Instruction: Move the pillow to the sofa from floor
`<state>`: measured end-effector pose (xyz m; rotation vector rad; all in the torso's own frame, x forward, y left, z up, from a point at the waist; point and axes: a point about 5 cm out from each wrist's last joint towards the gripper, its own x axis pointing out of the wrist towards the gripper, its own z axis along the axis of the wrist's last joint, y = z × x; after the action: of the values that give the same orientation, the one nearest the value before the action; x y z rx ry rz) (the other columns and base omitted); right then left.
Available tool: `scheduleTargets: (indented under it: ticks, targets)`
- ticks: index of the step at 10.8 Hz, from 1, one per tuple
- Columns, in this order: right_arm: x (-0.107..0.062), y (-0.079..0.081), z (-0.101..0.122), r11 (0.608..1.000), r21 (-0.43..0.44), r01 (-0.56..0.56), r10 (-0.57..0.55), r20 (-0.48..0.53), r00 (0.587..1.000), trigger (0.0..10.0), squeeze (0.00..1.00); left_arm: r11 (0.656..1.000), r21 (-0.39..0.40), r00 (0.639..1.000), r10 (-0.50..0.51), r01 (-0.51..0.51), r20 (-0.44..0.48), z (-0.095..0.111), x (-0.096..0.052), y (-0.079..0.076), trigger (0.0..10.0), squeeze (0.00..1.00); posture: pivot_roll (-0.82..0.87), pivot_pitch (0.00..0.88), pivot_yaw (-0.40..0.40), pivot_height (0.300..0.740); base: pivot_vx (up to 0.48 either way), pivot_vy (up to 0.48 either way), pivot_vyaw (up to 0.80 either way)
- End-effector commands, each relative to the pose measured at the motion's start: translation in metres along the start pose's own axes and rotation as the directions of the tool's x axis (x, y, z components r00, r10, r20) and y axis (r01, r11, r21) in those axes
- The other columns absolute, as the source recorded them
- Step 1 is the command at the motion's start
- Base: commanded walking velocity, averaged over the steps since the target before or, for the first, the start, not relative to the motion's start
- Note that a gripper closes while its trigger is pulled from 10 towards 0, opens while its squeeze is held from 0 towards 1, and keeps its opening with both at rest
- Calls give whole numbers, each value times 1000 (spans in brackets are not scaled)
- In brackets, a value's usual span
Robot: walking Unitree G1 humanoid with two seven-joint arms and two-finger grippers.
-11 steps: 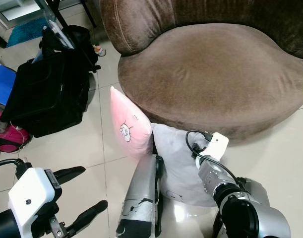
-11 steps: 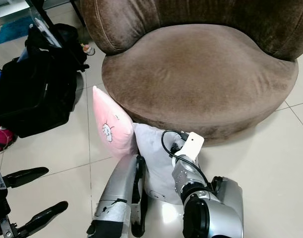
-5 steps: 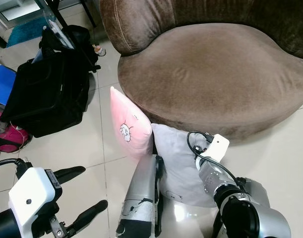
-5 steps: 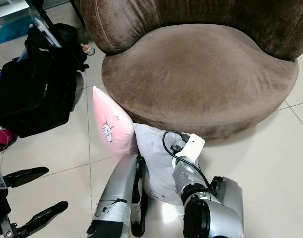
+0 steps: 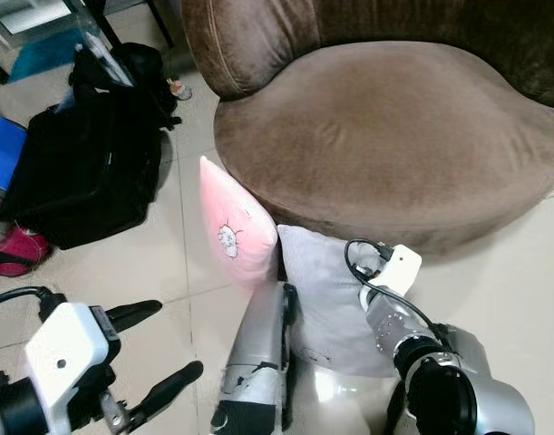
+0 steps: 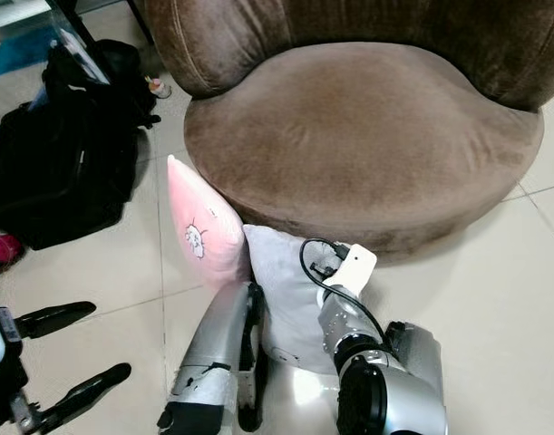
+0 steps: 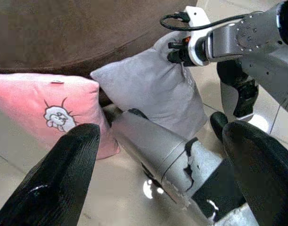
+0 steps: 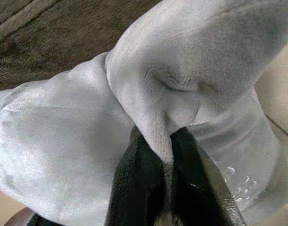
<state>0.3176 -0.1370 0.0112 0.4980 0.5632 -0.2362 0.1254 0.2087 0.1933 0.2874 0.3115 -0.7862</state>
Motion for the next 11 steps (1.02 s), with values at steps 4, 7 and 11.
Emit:
scheduleTargets:
  ticks: [4,7,11]
  targets:
    - [2,-5,23,994,71,-86,80,85,993,0,0,991,-111,990,84,-71,116,-37,56,11,10000,0,199,119,27,534,0,0,0]
    - [2,-8,44,985,69,-158,148,141,979,0,0,993,-97,982,86,-71,165,-44,92,17,10000,0,104,104,8,534,0,0,0]
    - [-22,3,75,942,128,-311,262,303,916,0,0,930,-144,913,362,-339,187,-38,125,43,10000,0,24,0,15,534,0,0,0]
